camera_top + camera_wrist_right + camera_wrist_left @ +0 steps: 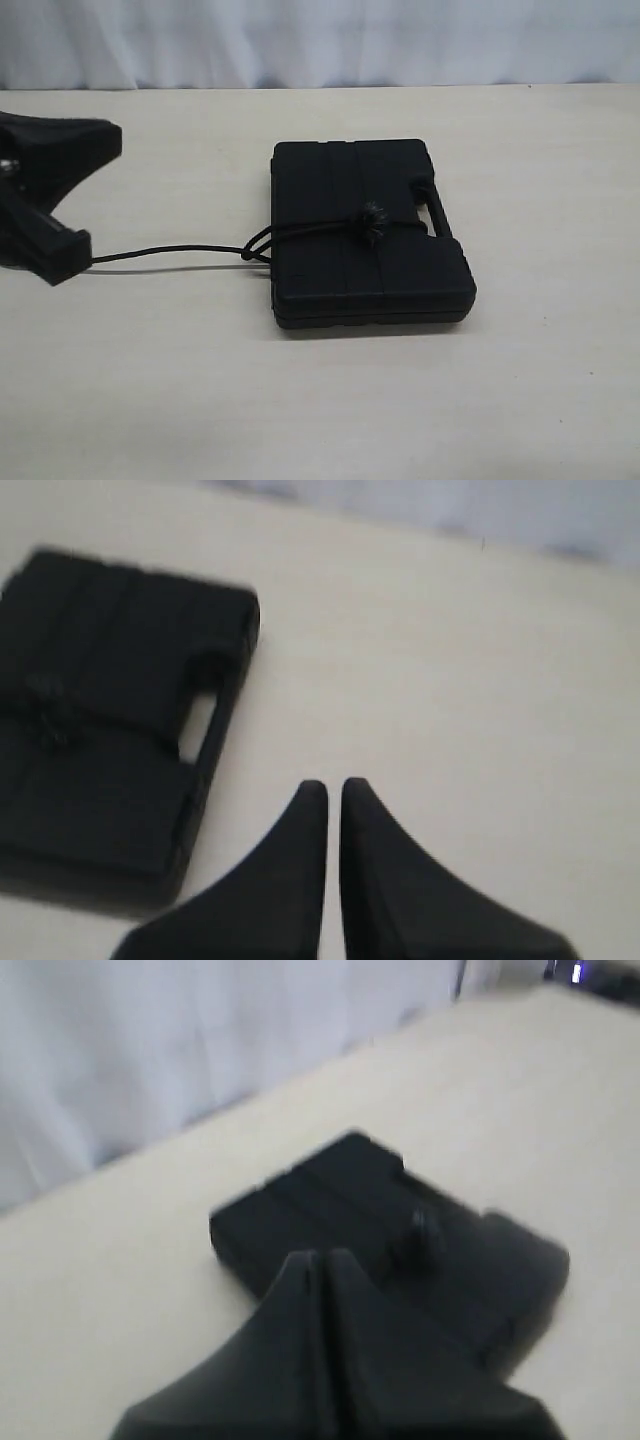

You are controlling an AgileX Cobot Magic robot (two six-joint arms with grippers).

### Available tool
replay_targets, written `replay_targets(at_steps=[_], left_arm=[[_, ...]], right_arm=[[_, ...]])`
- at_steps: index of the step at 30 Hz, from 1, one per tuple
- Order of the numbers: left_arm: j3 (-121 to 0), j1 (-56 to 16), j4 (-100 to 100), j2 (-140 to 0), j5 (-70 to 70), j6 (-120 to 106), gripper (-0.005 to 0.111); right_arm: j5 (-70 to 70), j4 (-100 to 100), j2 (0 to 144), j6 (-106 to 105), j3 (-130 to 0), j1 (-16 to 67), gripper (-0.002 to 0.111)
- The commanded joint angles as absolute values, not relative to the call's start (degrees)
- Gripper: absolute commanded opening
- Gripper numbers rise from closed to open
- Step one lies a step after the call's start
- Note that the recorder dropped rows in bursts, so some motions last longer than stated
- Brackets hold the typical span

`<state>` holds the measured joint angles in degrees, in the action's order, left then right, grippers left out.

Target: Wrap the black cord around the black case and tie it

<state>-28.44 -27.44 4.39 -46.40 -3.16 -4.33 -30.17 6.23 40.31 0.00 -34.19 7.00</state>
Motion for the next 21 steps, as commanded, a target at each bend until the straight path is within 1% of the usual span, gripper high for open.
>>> replay_targets(at_steps=[1, 3, 8, 16, 18, 21], left_arm=[[-18.8, -27.7, 3.0, -44.0, 23.6, -4.7, 0.000], [-17.2, -27.7, 3.0, -44.0, 27.0, -4.7, 0.000], [-17.2, -27.7, 3.0, -44.0, 25.6, -4.7, 0.000], [-16.6, -27.7, 3.3, -43.9, 25.6, -4.7, 0.000], [-15.4, -27.7, 0.0, -42.3, 25.9, -4.7, 0.000], [-10.1, -27.7, -4.9, -36.6, 27.9, -4.7, 0.000]], right_arm=[[-14.6, 6.7, 31.0, -0.8, -24.6, 6.8, 0.004], [-14.1, 6.7, 27.4, -0.8, -22.0, 6.8, 0.004], [-14.5, 6.7, 21.0, -0.8, -18.6, 6.8, 0.004], [-16.1, 6.0, 19.2, -0.7, -18.3, 11.1, 0.004], [-16.1, 5.0, 17.9, -0.7, -18.3, 11.5, 0.004], [-13.8, 5.0, 13.6, -0.7, -16.8, 11.5, 0.004]])
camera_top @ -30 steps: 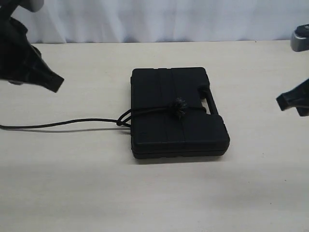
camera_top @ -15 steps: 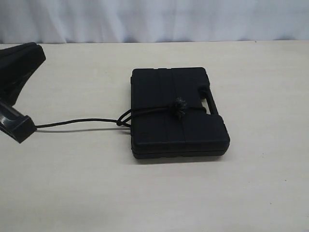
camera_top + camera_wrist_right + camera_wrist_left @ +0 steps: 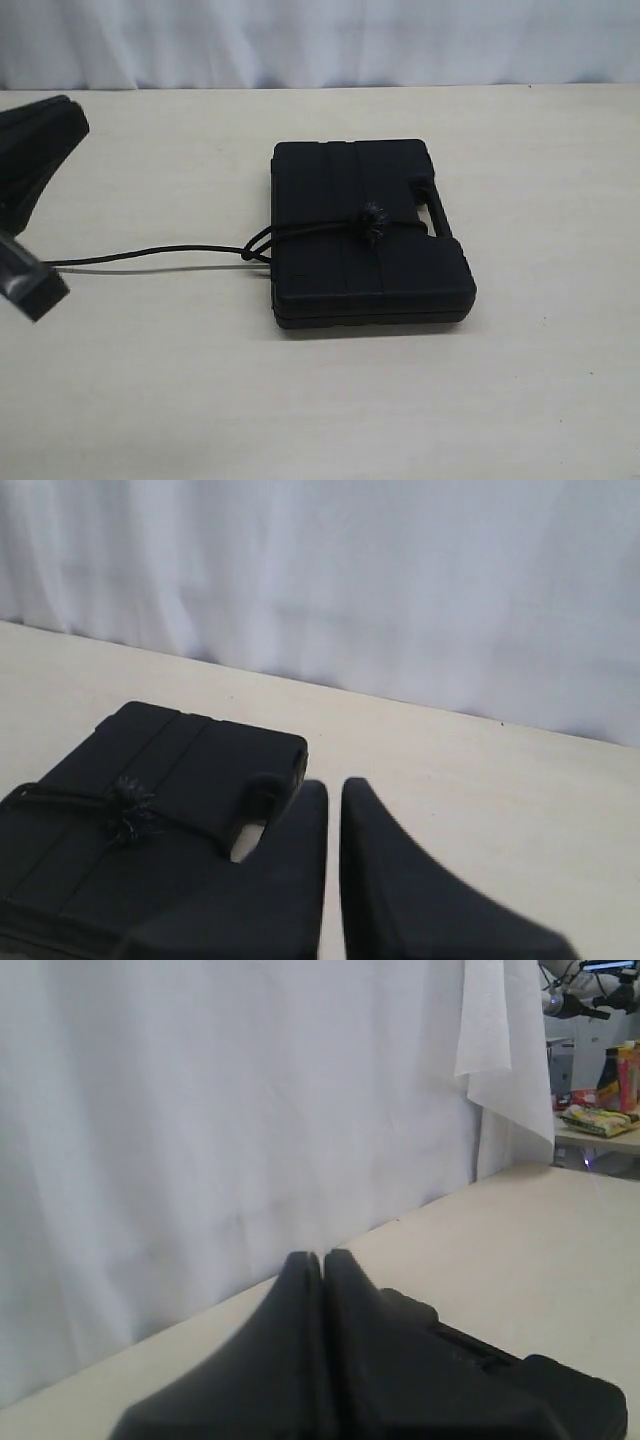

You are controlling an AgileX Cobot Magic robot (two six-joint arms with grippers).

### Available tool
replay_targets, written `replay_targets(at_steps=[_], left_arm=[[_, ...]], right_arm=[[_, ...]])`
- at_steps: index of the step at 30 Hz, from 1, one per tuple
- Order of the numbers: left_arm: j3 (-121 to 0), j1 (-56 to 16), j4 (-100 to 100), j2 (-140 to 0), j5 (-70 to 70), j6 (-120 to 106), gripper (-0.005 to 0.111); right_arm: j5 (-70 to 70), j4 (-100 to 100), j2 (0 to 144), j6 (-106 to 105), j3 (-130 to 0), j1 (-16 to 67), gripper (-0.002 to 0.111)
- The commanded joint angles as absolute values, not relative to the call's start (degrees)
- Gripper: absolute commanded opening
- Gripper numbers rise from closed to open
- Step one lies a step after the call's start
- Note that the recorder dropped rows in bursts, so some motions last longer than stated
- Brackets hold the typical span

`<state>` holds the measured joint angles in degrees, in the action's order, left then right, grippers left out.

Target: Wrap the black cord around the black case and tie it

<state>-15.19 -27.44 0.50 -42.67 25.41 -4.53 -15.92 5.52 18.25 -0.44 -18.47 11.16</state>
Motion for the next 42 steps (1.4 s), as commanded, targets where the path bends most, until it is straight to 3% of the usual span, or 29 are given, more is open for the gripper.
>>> replay_targets(at_steps=[1, 5, 11, 15, 27, 42], left_arm=[[-7.7, -27.7, -3.9, -34.4, 28.6, -4.7, 0.000], [0.0, -27.7, 5.3, -23.6, 29.0, -4.7, 0.000], [0.0, -27.7, 9.2, -9.7, 5.3, -4.7, 0.000], [0.0, -26.8, 9.2, 0.0, -3.3, -4.7, 0.000], [0.0, -6.5, 0.3, 0.0, -2.3, -4.7, 0.000], [0.0, 5.1, -0.9, 0.0, -2.8, -4.7, 0.000]], right_arm=[[-11.7, 5.0, 11.5, -0.7, -15.5, 11.5, 0.004], [-2.4, 5.0, 4.0, -0.7, -8.5, 11.5, 0.004], [1.9, 5.0, 0.0, -0.7, 0.0, 11.5, 0.004], [-11.0, 5.2, 0.0, -0.6, 0.0, 11.1, 0.004], [-10.6, 4.9, 0.0, -0.6, 0.0, 1.8, 0.004], [-10.6, 4.9, 0.0, -0.6, 0.0, 2.2, 0.004]])
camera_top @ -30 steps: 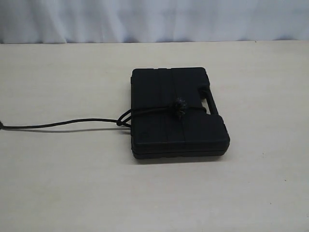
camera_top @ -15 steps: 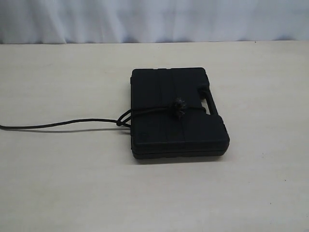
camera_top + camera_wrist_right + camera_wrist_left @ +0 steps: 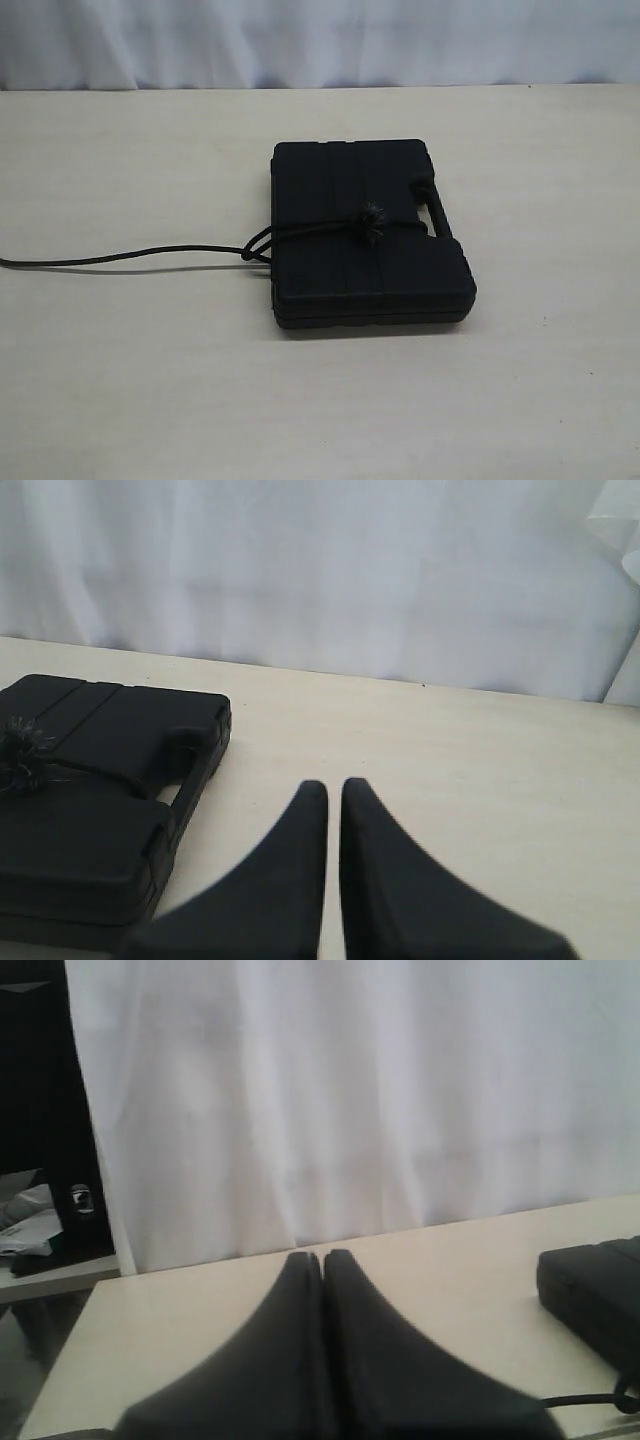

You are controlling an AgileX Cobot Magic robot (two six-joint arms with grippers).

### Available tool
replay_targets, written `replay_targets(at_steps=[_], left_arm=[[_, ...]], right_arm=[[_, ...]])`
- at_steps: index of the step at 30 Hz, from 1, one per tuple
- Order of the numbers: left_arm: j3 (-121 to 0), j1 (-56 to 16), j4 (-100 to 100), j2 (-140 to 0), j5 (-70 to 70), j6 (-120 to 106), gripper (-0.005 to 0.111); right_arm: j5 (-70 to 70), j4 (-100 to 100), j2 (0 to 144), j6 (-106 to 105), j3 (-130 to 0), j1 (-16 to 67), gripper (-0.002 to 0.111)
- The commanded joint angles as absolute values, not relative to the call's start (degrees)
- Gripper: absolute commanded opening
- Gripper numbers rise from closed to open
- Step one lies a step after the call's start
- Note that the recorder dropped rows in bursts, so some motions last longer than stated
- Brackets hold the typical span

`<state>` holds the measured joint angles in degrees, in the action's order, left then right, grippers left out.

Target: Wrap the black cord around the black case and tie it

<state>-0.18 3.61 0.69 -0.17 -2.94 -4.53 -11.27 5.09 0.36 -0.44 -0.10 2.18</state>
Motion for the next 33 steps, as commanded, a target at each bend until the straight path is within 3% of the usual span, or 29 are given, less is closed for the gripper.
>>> replay_targets(at_steps=[1, 11, 33], left_arm=[[0.0, 5.4, -0.9, 0.0, -2.6, -4.7, 0.000], [0.0, 5.4, 3.9, 0.0, -15.3, -4.7, 0.000], [0.0, 5.4, 5.9, 0.0, -17.5, -4.7, 0.000]], right_arm=[[-10.6, 4.9, 0.0, -0.6, 0.0, 2.2, 0.004], [-10.6, 5.3, 0.0, -0.6, 0.0, 2.1, 0.004], [-10.6, 7.0, 0.0, -0.6, 0.0, -0.8, 0.004]])
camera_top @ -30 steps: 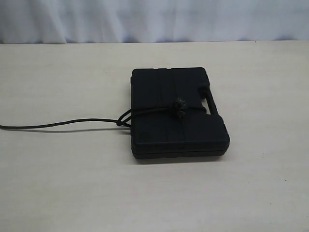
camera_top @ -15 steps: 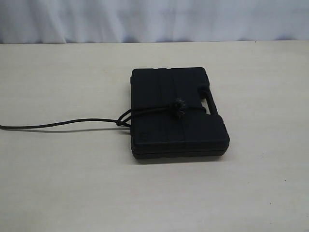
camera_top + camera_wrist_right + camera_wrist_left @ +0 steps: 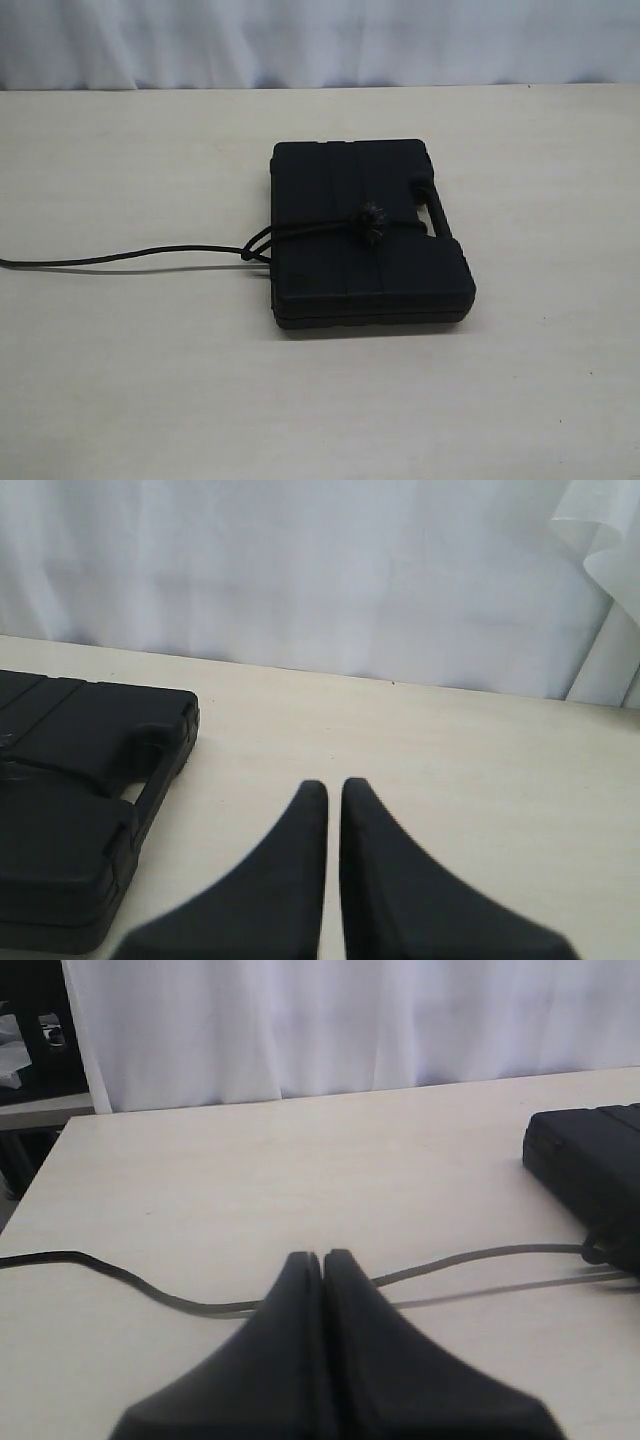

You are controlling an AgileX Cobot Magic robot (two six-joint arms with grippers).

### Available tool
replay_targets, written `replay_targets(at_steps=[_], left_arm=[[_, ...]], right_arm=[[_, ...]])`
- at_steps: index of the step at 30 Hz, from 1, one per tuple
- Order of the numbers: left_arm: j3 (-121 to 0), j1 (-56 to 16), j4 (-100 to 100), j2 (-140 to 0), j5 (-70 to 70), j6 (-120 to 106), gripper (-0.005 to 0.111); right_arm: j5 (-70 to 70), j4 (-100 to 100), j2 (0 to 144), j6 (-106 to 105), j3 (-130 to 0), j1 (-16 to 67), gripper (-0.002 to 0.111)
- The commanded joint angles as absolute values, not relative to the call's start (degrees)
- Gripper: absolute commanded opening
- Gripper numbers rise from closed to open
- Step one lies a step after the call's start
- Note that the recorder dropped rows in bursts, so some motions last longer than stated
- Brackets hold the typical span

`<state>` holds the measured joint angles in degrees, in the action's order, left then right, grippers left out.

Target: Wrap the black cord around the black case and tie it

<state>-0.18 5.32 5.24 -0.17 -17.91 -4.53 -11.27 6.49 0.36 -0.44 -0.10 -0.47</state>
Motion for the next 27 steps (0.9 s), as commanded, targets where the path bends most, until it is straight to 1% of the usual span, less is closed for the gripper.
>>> replay_targets(at_steps=[1, 4, 27], left_arm=[[0.0, 5.4, 6.2, 0.0, -17.5, -4.7, 0.000], [0.0, 5.4, 8.6, 0.0, -17.5, -4.7, 0.000], [0.0, 5.3, 8.5, 0.0, -17.4, -4.7, 0.000]], right_arm=[[-10.6, 7.0, 0.0, -0.6, 0.0, -0.8, 0.004], [-10.6, 7.0, 0.0, -0.6, 0.0, -0.7, 0.004], [-10.6, 7.0, 0.0, -0.6, 0.0, -0.5, 0.004]])
